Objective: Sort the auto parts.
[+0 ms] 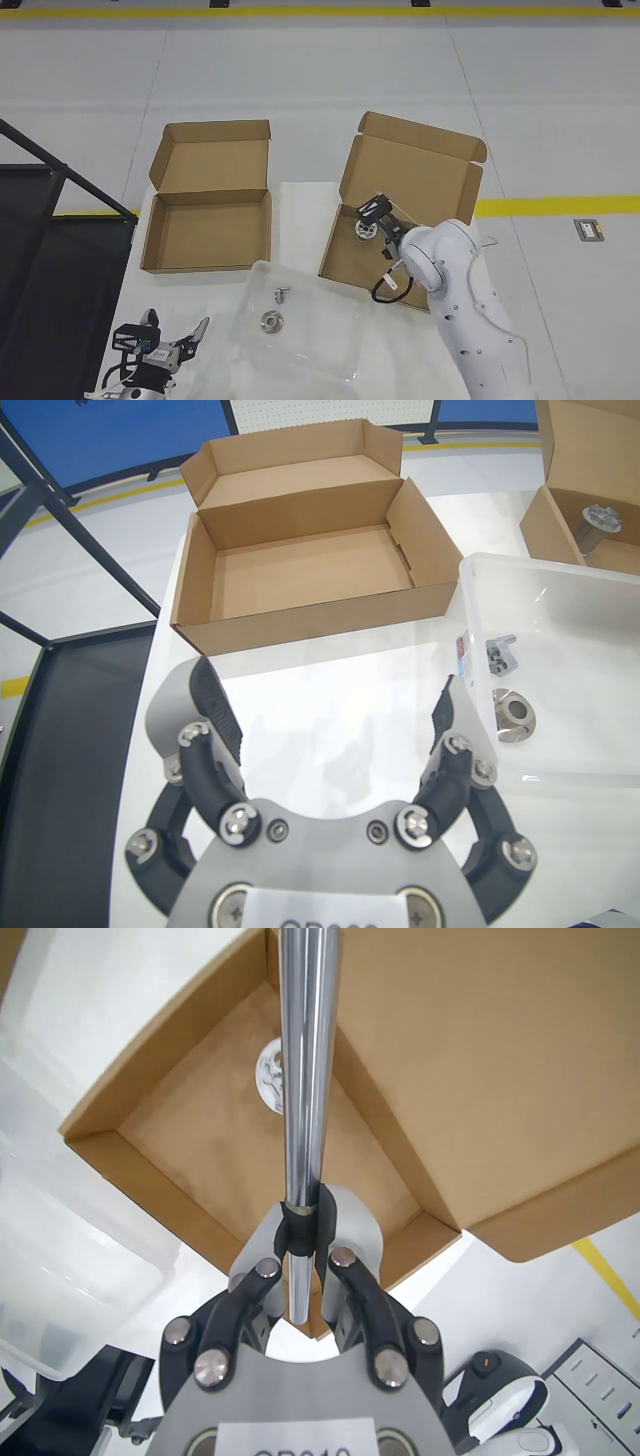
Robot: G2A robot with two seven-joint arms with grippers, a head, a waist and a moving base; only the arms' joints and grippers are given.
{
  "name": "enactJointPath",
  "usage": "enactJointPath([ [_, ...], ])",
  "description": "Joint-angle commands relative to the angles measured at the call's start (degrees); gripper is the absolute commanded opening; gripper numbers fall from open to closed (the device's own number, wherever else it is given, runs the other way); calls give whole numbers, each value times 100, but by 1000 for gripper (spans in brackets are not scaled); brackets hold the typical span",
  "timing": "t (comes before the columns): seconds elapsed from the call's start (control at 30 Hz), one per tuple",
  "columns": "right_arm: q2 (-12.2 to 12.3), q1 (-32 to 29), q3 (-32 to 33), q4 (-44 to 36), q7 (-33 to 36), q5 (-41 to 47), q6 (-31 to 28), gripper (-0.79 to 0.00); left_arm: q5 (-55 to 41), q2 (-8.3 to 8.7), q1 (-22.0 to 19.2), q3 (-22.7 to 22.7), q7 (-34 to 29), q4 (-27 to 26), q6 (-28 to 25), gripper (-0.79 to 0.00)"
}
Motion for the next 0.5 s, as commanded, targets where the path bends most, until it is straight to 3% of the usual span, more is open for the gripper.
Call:
enactJointPath([
  [0.0,11,25,6,206,118,39,-95,-785,0,0,0,0,0,0,0,0],
  [0.2,50,58,109,720,107,125,-129,-785,0,0,0,0,0,0,0,0],
  [0.47,116,139,228,1556,-717,110,-262,-785,0,0,0,0,0,0,0,0],
])
